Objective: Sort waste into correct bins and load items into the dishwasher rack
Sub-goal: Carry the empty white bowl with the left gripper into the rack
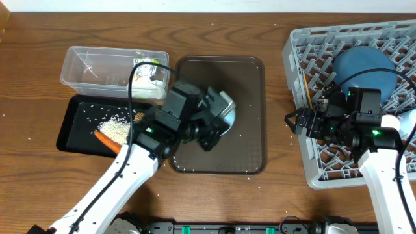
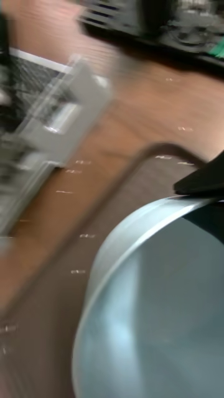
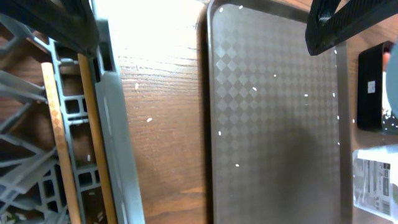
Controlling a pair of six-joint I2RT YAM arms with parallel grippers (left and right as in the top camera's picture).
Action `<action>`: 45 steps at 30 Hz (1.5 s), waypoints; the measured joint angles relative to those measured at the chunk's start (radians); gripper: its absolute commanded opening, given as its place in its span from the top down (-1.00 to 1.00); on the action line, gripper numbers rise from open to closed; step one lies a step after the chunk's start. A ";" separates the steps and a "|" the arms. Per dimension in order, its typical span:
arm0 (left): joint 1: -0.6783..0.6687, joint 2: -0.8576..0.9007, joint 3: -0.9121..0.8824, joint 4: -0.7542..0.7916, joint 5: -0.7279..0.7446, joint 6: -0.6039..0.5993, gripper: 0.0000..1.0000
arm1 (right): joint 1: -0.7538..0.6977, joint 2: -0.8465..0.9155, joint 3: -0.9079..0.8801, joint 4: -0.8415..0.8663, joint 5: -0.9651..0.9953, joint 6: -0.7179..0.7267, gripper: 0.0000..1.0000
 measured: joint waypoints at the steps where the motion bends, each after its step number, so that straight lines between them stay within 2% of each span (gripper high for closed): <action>1: -0.009 0.000 0.001 0.064 0.002 -0.039 0.87 | -0.006 0.000 0.000 0.001 0.000 0.002 -0.98; 7: -0.016 0.059 0.005 0.555 0.043 -0.315 0.88 | -0.157 -0.016 -0.001 -0.027 -0.003 0.067 -0.99; 13: -0.016 0.278 0.024 1.095 0.142 -0.649 0.87 | -0.279 -0.047 -0.001 -0.146 0.011 0.099 -0.99; 15: -0.020 0.387 0.041 1.229 0.179 -0.764 0.88 | -0.292 -0.047 -0.001 -0.194 0.036 0.117 -0.99; 18: -0.031 0.534 0.090 1.350 0.209 -0.894 0.87 | -0.303 -0.047 -0.002 -0.245 0.084 0.151 -0.99; 23: -0.070 0.732 0.222 1.416 0.240 -1.041 0.88 | -0.304 -0.047 -0.002 -0.278 0.142 0.188 -0.99; 31: -0.143 0.887 0.423 1.421 0.243 -1.169 0.88 | -0.304 -0.047 -0.002 -0.308 0.170 0.199 -0.98; 45: -0.197 0.931 0.467 1.423 0.035 -1.419 0.86 | -0.304 -0.047 -0.002 -0.333 0.174 0.206 -0.98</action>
